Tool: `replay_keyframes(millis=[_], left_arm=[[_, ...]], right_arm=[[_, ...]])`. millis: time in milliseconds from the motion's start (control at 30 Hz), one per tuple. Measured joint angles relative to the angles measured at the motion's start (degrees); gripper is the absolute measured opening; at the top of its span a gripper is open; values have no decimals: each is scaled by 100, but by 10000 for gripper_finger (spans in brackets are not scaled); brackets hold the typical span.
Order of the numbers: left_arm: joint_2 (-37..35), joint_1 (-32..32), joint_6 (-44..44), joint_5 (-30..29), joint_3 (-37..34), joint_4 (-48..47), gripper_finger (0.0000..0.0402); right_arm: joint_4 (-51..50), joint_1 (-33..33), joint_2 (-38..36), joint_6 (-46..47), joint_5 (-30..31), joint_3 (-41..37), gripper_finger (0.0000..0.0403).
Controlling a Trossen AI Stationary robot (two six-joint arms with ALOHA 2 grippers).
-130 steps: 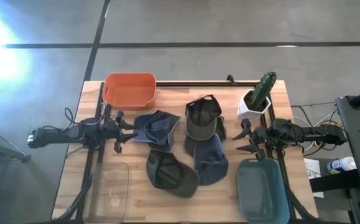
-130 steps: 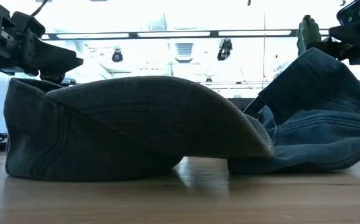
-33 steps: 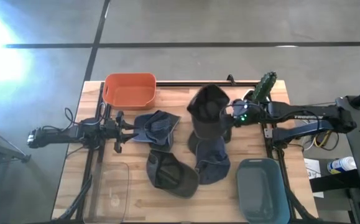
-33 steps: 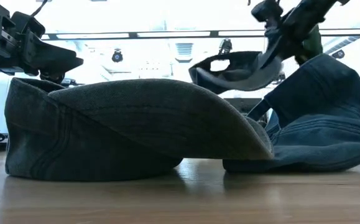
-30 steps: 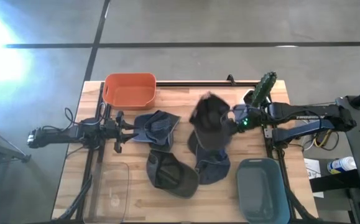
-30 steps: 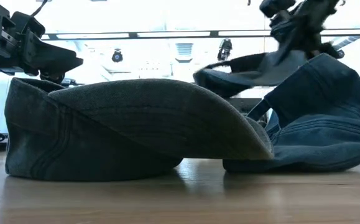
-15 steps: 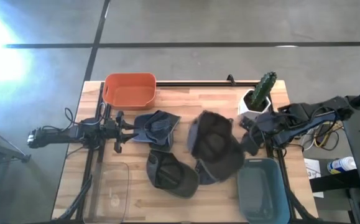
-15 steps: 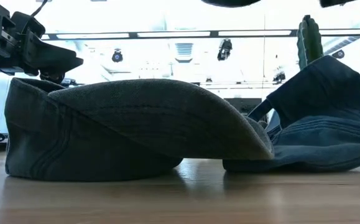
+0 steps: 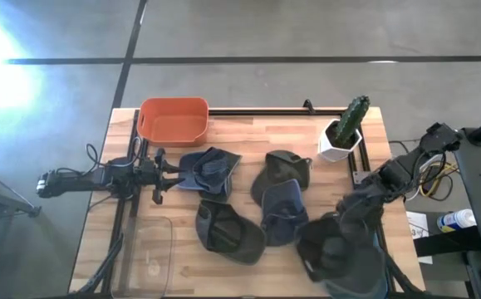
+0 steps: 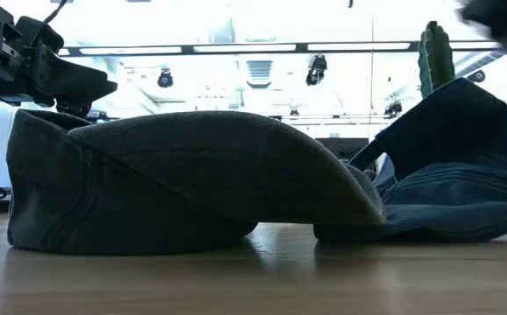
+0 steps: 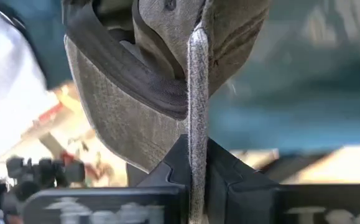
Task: Pick & Place hat
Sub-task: Put the top black cap into the blue bin
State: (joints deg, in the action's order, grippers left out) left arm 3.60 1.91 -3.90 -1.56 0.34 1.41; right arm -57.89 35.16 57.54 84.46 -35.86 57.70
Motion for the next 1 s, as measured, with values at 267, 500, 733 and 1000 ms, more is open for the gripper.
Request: replay_keyframes(millis=[267, 500, 733, 1000], left_arm=[[0, -2, 0, 1, 0, 0, 140], [0, -1, 1, 2, 0, 0, 140], [0, 0, 0, 2, 0, 0, 140], [0, -2, 0, 2, 0, 0, 140]], right_arm=[[-471, 514, -50, 1282, -1336, -391, 13], [-628, 521, -76, 2374, -967, -678, 13], [-204, 524, -74, 3074, 403, -1151, 15], [873, 522, 20, 3380, 1022, -1662, 87]])
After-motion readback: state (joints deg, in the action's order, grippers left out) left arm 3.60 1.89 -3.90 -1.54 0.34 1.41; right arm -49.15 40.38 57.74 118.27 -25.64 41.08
